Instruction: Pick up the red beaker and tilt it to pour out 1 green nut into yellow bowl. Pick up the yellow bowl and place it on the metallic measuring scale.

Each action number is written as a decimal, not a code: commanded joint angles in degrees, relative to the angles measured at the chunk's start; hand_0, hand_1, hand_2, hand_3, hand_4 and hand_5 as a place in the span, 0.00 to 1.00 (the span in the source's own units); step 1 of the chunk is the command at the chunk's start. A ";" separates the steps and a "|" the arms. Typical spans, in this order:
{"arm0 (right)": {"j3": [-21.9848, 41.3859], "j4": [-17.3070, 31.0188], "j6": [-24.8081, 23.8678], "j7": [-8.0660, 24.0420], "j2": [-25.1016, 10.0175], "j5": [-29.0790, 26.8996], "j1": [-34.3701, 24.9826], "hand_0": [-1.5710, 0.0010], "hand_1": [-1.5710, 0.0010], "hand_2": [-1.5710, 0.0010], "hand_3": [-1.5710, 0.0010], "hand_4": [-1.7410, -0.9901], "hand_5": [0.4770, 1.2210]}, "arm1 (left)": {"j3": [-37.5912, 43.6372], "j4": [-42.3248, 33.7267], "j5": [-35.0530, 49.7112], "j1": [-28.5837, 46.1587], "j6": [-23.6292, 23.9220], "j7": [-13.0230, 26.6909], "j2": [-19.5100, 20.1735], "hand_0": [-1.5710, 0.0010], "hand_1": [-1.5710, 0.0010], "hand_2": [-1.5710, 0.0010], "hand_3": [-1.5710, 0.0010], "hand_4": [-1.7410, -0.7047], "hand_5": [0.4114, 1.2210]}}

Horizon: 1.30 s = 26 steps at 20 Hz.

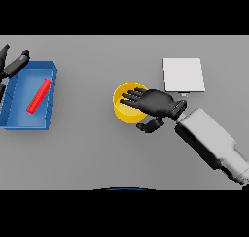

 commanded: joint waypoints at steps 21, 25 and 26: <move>4.69 9.87 7.36 0.02 3.58 2.31 -6.68 0.33 0.36 0.45 0.63 0.25 0.81 | 13.75 0.52 -14.19 1.11 7.08 0.00 9.31 1.00 1.00 1.00 1.00 0.99 0.35; 5.18 10.52 5.55 -1.26 3.70 2.60 -7.01 0.14 0.15 0.24 0.34 0.11 0.92 | 15.32 1.23 -16.17 1.21 7.95 0.00 10.70 1.00 1.00 1.00 1.00 0.98 0.35; 5.18 10.28 5.33 -1.96 3.33 2.47 -7.07 0.11 0.12 0.22 0.29 0.09 0.94 | 15.47 1.89 -16.51 0.56 8.25 0.01 11.02 1.00 1.00 1.00 1.00 0.98 0.35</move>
